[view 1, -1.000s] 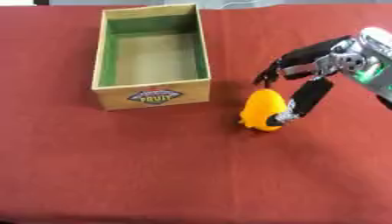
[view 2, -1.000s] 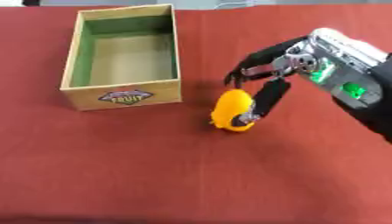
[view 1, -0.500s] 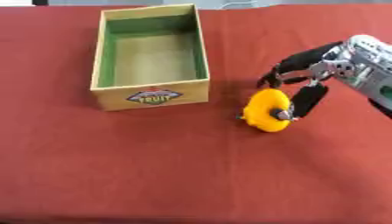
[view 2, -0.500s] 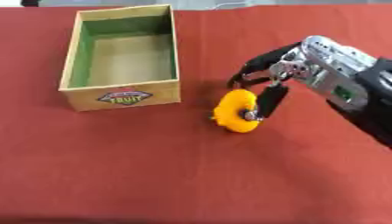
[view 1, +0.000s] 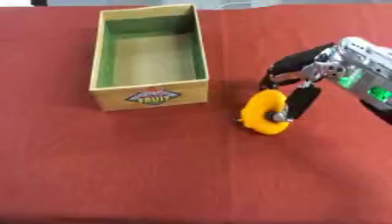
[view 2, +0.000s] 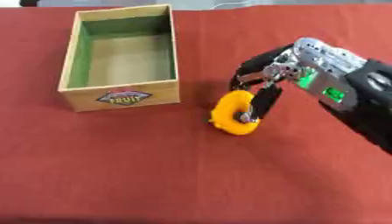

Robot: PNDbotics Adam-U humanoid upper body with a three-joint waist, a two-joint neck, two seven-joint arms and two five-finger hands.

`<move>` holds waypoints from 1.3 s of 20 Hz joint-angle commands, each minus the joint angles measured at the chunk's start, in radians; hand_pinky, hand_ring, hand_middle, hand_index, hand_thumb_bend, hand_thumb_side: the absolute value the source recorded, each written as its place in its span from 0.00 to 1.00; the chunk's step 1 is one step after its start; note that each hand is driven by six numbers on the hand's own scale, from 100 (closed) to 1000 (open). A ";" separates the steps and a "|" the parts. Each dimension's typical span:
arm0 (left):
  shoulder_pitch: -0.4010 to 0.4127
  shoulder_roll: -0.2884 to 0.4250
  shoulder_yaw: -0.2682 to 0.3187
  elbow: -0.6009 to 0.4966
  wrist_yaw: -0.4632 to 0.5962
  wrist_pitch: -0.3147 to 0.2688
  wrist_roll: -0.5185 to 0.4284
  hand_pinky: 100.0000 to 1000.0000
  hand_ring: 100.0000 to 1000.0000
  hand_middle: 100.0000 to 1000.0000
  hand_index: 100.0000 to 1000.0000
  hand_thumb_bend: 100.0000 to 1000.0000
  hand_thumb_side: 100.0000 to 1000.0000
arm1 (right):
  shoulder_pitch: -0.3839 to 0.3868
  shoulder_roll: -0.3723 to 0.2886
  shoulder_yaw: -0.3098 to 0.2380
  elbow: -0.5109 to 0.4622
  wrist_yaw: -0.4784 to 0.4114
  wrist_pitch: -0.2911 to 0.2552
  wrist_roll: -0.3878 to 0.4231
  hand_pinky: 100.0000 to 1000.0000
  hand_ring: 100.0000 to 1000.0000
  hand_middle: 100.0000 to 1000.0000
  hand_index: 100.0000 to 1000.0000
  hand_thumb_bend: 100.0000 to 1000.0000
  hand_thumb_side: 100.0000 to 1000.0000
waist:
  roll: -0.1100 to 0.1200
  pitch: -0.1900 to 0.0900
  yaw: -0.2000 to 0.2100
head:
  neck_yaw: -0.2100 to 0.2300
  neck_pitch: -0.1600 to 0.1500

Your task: Pick up objects on the table and place them in the box.

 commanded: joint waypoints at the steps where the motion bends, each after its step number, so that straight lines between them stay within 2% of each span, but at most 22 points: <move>1: -0.011 0.017 0.007 -0.019 0.000 0.000 -0.002 0.53 0.56 0.61 0.77 0.00 0.88 | -0.024 -0.023 -0.026 -0.044 -0.005 0.025 -0.040 0.73 0.75 0.43 0.66 0.08 0.36 | -0.002 -0.020 -0.002 | 0.001 -0.007; 2: -0.011 0.017 0.007 -0.019 0.000 0.000 -0.002 0.53 0.56 0.61 0.77 0.00 0.88 | -0.026 -0.025 -0.028 -0.050 -0.001 0.033 -0.054 0.72 0.74 0.42 0.63 0.04 0.33 | -0.002 -0.021 -0.003 | 0.001 -0.007; 4: -0.010 0.017 0.007 -0.019 -0.001 -0.001 -0.003 0.53 0.56 0.61 0.77 0.00 0.87 | -0.025 -0.027 -0.028 -0.055 0.006 0.047 -0.078 0.70 0.72 0.39 0.59 0.01 0.27 | -0.003 -0.022 -0.003 | 0.001 -0.009; 5: -0.010 0.017 0.007 -0.019 -0.001 -0.001 -0.004 0.53 0.56 0.61 0.77 0.00 0.87 | -0.024 -0.028 -0.027 -0.055 0.008 0.054 -0.089 0.70 0.72 0.39 0.59 0.01 0.27 | -0.003 -0.022 -0.003 | 0.001 -0.009; 6: -0.010 0.017 0.007 -0.019 -0.001 -0.001 -0.004 0.53 0.56 0.61 0.77 0.00 0.87 | -0.024 -0.028 -0.028 -0.056 0.008 0.060 -0.100 0.68 0.69 0.36 0.55 0.00 0.17 | -0.004 -0.023 -0.003 | 0.001 -0.009; 8: -0.010 0.018 0.008 -0.019 -0.002 -0.001 -0.003 0.53 0.56 0.61 0.77 0.00 0.87 | -0.024 -0.029 -0.029 -0.060 0.003 0.069 -0.123 0.67 0.67 0.35 0.53 0.00 0.06 | -0.004 -0.024 -0.002 | 0.001 -0.009; 10: -0.010 0.018 0.008 -0.019 -0.002 -0.001 -0.003 0.53 0.56 0.61 0.77 0.00 0.87 | -0.027 -0.028 -0.032 -0.070 -0.004 0.080 -0.148 0.65 0.64 0.32 0.50 0.00 0.00 | -0.004 -0.025 -0.003 | 0.000 -0.009; 18: -0.009 0.017 0.007 -0.019 -0.003 0.000 -0.006 0.53 0.56 0.61 0.77 0.00 0.87 | -0.078 -0.004 -0.072 -0.103 0.001 0.120 -0.247 0.65 0.61 0.31 0.48 0.00 0.01 | -0.003 -0.029 -0.007 | 0.000 -0.008; 22: -0.009 0.016 0.006 -0.019 -0.002 0.001 -0.008 0.53 0.56 0.61 0.77 0.00 0.87 | -0.135 0.042 -0.100 -0.090 0.024 0.137 -0.298 0.66 0.61 0.30 0.48 0.00 0.04 | -0.001 -0.034 -0.005 | -0.004 -0.005; 26: -0.009 0.015 0.005 -0.019 -0.001 0.002 -0.010 0.53 0.56 0.61 0.77 0.00 0.87 | -0.207 0.109 -0.113 -0.035 0.054 0.141 -0.337 0.66 0.61 0.31 0.49 0.00 0.06 | 0.002 -0.036 -0.001 | -0.009 -0.004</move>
